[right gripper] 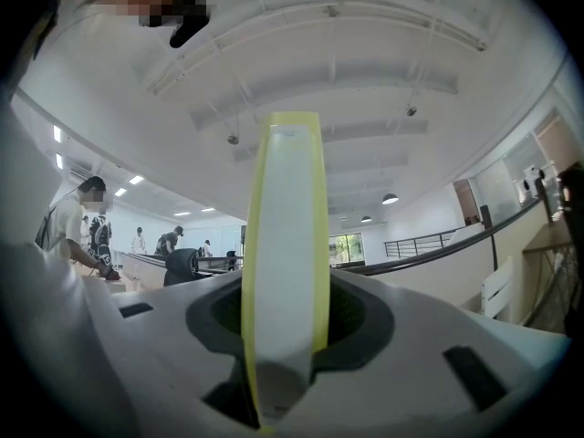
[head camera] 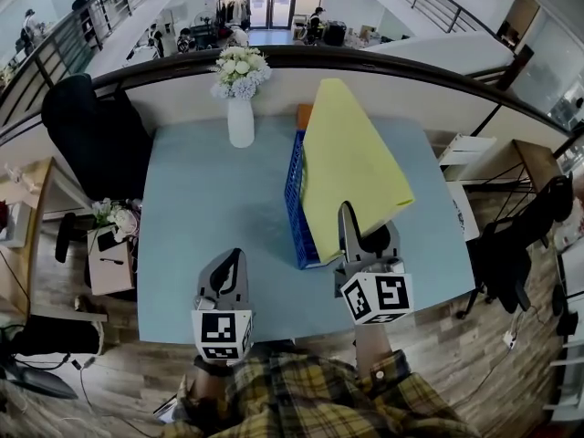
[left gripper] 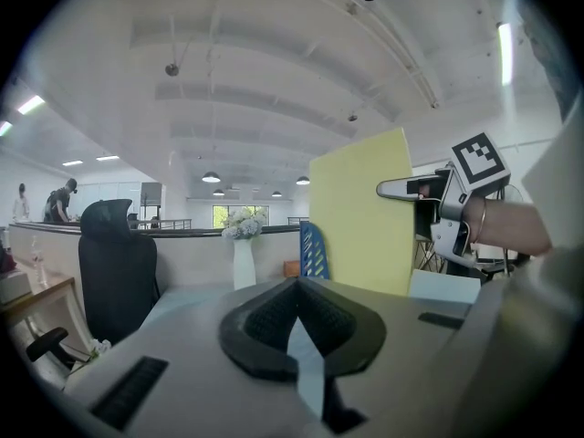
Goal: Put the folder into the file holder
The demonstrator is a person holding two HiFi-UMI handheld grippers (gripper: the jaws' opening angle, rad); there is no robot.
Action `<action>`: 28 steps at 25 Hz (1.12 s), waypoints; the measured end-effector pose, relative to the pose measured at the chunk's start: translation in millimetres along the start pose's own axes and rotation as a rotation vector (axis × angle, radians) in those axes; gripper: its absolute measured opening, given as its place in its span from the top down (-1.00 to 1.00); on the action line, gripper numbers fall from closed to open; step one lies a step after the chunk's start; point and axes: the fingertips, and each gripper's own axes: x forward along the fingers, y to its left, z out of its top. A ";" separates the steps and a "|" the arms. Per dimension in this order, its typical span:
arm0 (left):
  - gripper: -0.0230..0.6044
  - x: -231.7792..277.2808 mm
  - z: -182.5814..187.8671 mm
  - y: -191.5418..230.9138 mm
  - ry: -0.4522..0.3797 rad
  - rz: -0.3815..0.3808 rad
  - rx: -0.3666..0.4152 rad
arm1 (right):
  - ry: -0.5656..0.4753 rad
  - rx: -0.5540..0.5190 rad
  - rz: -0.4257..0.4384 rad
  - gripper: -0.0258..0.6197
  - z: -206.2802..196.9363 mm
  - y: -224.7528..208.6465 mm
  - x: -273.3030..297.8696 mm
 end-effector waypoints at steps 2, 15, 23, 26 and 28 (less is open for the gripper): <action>0.94 3.5 0.8 -0.6 -0.002 -0.008 0.001 | -0.008 0.003 -0.007 0.43 -1.9 -0.4 4.7; 0.94 14.0 -8.0 -9.0 0.027 -0.049 -0.007 | -0.087 0.003 -0.041 0.43 -14.8 -0.6 4.6; 0.94 13.2 -14.0 -5.4 0.038 -0.037 -0.013 | -0.049 0.027 -0.048 0.43 -35.3 -2.8 5.4; 0.94 12.4 -13.9 -4.3 0.039 -0.032 -0.016 | -0.029 0.027 -0.046 0.43 -42.4 -3.4 6.4; 0.94 10.9 -14.4 -3.3 0.041 -0.026 -0.017 | -0.018 0.027 -0.045 0.43 -46.3 -3.2 7.0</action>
